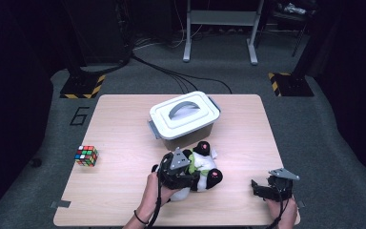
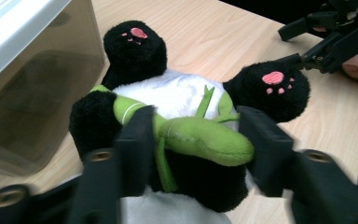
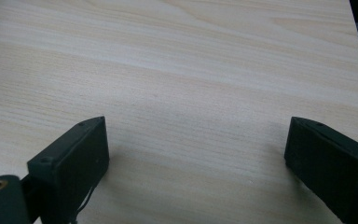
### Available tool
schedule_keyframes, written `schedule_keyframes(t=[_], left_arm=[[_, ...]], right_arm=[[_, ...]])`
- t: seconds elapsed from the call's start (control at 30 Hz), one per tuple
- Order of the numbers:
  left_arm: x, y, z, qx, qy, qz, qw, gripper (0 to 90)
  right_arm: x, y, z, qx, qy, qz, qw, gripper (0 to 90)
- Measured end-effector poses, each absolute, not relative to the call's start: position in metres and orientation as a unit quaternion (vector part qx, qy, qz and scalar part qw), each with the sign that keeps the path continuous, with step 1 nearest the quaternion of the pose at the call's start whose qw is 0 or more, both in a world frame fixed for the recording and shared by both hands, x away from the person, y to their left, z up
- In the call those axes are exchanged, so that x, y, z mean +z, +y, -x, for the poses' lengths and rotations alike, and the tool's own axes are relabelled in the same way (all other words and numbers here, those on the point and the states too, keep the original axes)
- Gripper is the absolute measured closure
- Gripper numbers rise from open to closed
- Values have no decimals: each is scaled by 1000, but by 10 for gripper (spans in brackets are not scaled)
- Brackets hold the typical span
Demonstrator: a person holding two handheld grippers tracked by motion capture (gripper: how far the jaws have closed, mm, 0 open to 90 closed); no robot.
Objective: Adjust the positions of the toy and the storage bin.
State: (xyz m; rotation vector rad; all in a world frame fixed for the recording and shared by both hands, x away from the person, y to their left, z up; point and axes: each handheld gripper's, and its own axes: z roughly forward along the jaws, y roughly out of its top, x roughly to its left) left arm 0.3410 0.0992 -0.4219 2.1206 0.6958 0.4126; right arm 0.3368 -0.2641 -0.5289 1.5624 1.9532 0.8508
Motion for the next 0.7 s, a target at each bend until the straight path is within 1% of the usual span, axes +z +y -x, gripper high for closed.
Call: schedule_keyframes(t=[0.03,0.07,0.13,0.23,0.37,0.43,0.6,0.7], left_arm=[[-422,100,-340,170,274,-846,424,652],[-423,102,-339,174,271,-848,421,701],[-423,104,-338,178,266,-850,418,741],[-424,109,-337,177,254,-853,421,759],[-423,117,-338,159,244,-857,425,762],[-420,129,-339,138,232,-864,424,761],[-416,144,-338,121,220,-874,416,758],[-414,162,-335,109,219,-879,409,756]], right_arm=[[-529,-264,-337,312,716,-573,247,57],[-529,-264,-337,312,716,-573,247,57],[-529,-264,-337,312,716,-573,247,57],[-529,-264,-337,312,716,-573,247,57],[-529,-264,-337,312,716,-574,247,57],[-529,-264,-337,312,716,-573,247,57],[-529,-264,-337,312,716,-574,247,57],[-529,-264,-337,312,716,-574,247,58]])
